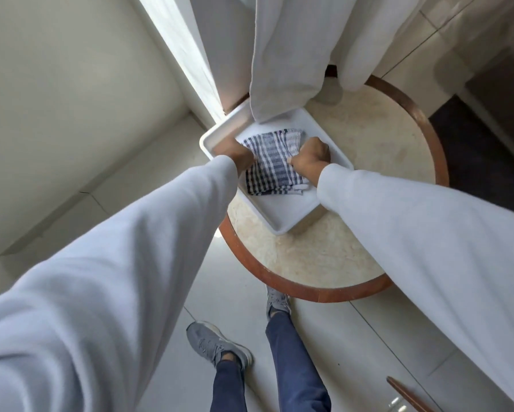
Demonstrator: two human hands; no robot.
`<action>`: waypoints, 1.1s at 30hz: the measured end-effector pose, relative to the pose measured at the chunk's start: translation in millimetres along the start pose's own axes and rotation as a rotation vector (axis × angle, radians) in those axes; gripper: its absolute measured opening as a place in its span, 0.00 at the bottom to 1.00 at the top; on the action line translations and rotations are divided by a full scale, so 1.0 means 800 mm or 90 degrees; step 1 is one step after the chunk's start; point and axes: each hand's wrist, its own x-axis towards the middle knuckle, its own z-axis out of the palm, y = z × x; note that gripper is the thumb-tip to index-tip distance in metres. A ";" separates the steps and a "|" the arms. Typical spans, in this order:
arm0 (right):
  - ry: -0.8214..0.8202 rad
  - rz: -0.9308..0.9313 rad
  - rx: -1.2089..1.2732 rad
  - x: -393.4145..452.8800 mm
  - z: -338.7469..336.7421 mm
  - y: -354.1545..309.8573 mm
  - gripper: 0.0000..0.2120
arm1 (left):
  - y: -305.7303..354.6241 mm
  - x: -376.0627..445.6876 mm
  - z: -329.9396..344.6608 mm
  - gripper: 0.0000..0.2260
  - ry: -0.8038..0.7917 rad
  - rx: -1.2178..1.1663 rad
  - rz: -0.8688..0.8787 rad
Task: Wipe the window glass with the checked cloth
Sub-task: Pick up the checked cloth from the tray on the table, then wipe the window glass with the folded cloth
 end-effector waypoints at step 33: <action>-0.395 -0.720 0.646 -0.676 -0.479 -0.607 0.15 | 0.045 -0.593 -0.889 0.04 0.284 -0.470 0.523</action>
